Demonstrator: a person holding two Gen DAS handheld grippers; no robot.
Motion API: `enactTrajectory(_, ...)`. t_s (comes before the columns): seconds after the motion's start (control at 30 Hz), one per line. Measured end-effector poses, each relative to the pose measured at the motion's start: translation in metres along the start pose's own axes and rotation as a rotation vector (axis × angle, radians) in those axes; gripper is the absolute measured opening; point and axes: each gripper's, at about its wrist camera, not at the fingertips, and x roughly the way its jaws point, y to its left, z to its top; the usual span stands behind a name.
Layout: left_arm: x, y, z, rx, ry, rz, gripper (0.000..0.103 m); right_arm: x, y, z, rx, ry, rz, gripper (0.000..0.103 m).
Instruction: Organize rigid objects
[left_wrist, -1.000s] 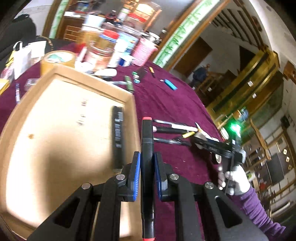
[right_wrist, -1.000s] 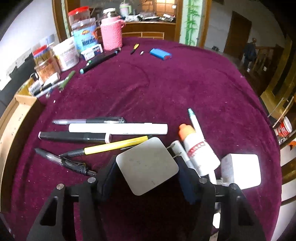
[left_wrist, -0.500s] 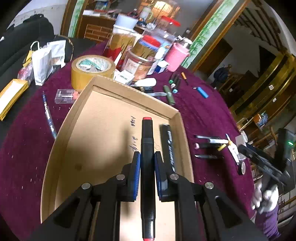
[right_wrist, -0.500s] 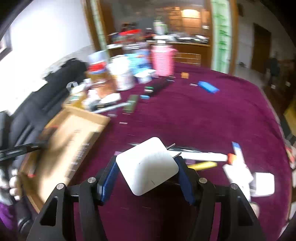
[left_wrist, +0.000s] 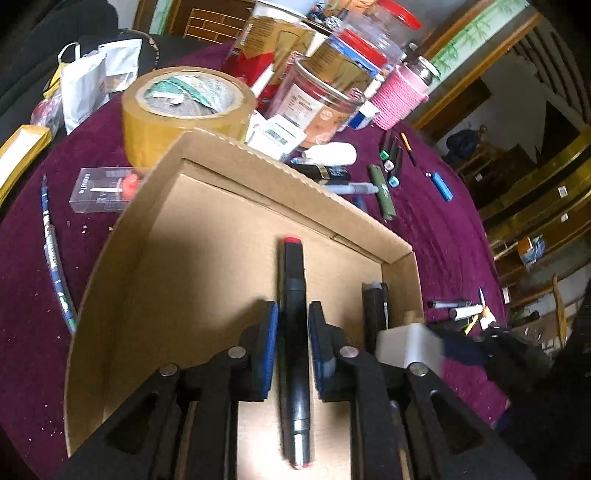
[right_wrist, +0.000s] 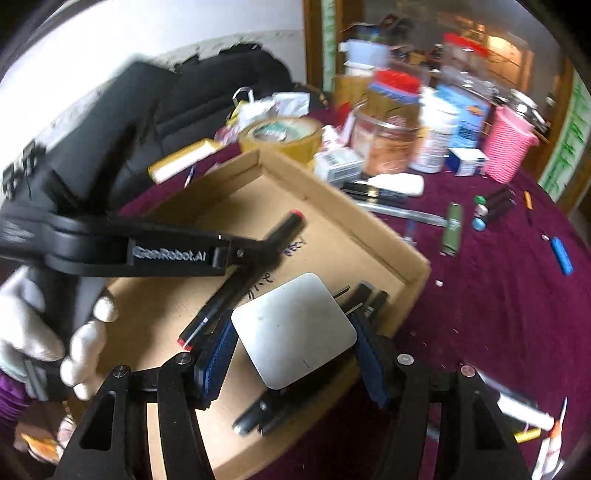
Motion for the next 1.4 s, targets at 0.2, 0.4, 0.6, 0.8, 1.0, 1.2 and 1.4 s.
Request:
enactTrajectory(0.2,-0.027,0.008,-0.008,-0.043,-0.051,-0.073,0.049,0.025,-0.001,0.007,-0.057,0.046,-0.024,0.066)
enactTrajectory(0.4,-0.060,0.013,-0.027,-0.056,-0.119,-0.115,0.061,0.036,-0.001,0.015,-0.117,0.049,-0.036,0.069)
enactTrajectory(0.6,-0.082,0.013,-0.041,-0.059,-0.159,-0.124,0.072,0.023,-0.002,0.020,-0.106,0.017,-0.052,0.080)
enactTrajectory(0.8,-0.100,0.002,-0.057,-0.044,-0.192,-0.106,0.074,-0.033,-0.027,0.001,-0.002,-0.087,-0.113,0.086)
enactTrajectory(1.0,-0.109,-0.030,-0.079,0.013,-0.200,-0.119,0.076,-0.102,-0.081,-0.065,0.197,-0.192,-0.209,0.087)
enactTrajectory(1.2,-0.103,-0.090,-0.105,0.124,-0.163,-0.158,0.079,-0.169,-0.149,-0.160,0.468,-0.259,-0.309,0.090)
enactTrajectory(1.4,-0.076,-0.138,-0.147,0.196,-0.124,-0.197,0.083,-0.206,-0.205,-0.243,0.697,-0.270,-0.382,0.092)
